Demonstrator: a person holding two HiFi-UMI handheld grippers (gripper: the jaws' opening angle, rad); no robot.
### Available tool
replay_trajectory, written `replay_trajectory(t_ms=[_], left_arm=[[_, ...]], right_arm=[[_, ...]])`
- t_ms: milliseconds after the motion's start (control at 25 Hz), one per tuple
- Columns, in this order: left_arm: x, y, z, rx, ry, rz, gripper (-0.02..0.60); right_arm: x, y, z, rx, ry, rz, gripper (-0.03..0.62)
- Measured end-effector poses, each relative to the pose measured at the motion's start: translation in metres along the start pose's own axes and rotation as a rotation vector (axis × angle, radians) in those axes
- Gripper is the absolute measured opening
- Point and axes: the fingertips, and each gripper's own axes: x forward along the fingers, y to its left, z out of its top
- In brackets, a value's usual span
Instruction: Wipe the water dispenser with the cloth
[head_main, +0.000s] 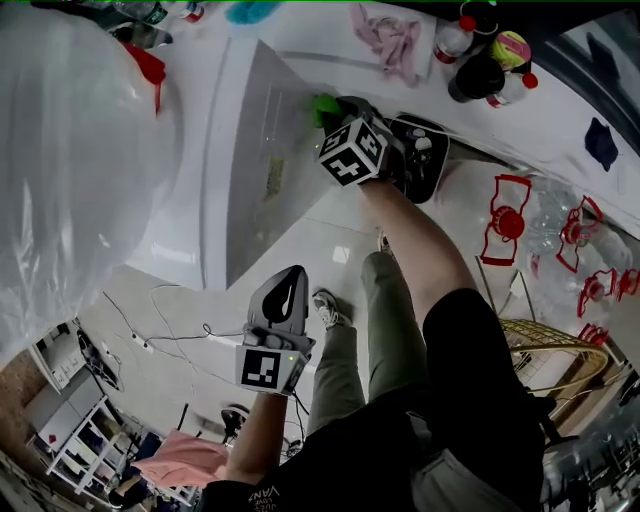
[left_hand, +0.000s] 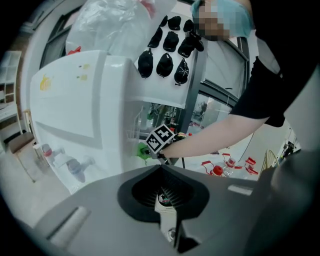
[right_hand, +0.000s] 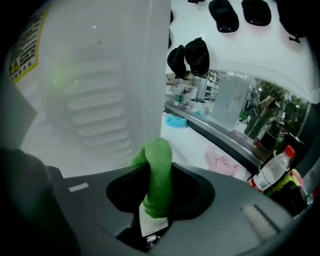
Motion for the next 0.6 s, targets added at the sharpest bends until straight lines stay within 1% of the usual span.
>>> replay_trajectory(t_ms=[120,240,440,600], left_arm=[[0.003,-0.001,0.003,-0.007,-0.003,0.0,0.002],[0.001,-0.003,0.005,-0.006,-0.001,-0.006,0.002],[-0.01,-0.006,0.009,0.016,-0.02,-0.021,0.002],[-0.025,-0.009,0.012,0.03,-0.039,-0.039,0.002]], right_arm=[[0.003,-0.017,0.005,0.014,0.007,-0.028,0.115],[-0.005,-0.023,0.01,0.035,-0.011,-0.045,0.115],[-0.036,-0.017,0.008,0.064,-0.049,-0.063,0.115],[-0.078,-0.007,0.0,0.102,-0.083,-0.084,0.115]])
